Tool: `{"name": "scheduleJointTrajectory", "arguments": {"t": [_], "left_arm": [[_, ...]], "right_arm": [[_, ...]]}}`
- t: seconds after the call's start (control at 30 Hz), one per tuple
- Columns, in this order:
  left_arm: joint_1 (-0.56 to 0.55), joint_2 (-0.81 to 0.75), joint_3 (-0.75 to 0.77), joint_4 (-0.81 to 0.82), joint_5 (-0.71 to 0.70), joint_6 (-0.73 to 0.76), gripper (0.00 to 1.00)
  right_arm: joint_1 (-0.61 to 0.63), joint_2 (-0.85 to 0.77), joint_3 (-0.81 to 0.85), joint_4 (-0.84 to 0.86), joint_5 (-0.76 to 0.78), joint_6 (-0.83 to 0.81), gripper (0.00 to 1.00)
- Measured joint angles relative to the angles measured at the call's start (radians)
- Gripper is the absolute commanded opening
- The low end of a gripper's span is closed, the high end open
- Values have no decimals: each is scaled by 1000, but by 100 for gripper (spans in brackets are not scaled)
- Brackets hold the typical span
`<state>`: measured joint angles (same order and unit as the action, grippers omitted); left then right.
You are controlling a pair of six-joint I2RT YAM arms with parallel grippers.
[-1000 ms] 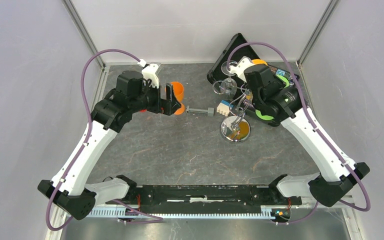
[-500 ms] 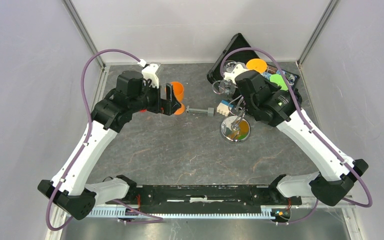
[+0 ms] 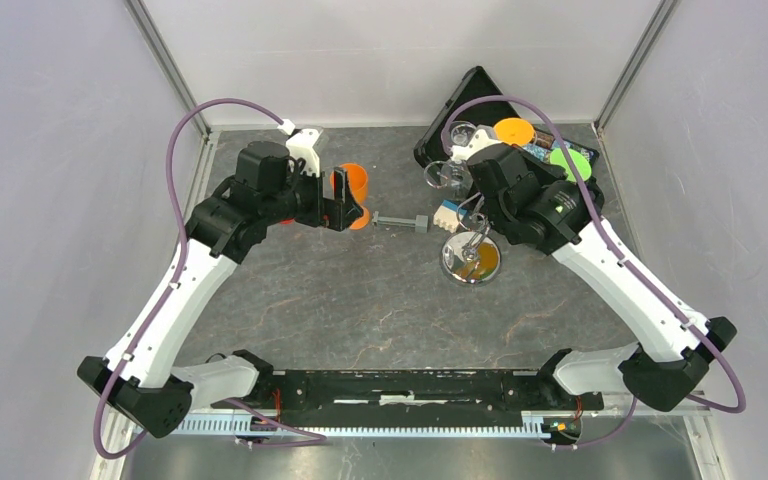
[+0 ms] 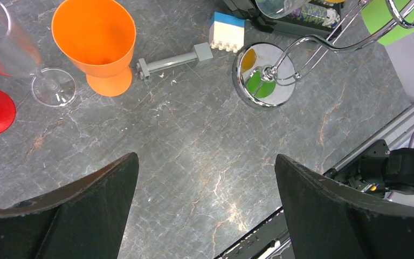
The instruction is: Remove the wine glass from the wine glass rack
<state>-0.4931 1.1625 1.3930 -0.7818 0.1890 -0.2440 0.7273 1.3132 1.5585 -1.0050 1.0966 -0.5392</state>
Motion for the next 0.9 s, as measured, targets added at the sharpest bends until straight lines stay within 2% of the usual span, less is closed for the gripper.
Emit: {"name": "scheduleJointTrajectory", "arguments": {"t": [0.4, 0.6, 0.9], "left_arm": [[0, 5, -2, 0, 0, 0, 100], [0, 5, -2, 0, 0, 0, 100], [0, 5, -2, 0, 0, 0, 100]], "right_arm": [[103, 1, 78, -72, -37, 45, 0], [111, 8, 82, -70, -41, 43, 0], [108, -5, -82, 181, 44, -120, 0]]}}
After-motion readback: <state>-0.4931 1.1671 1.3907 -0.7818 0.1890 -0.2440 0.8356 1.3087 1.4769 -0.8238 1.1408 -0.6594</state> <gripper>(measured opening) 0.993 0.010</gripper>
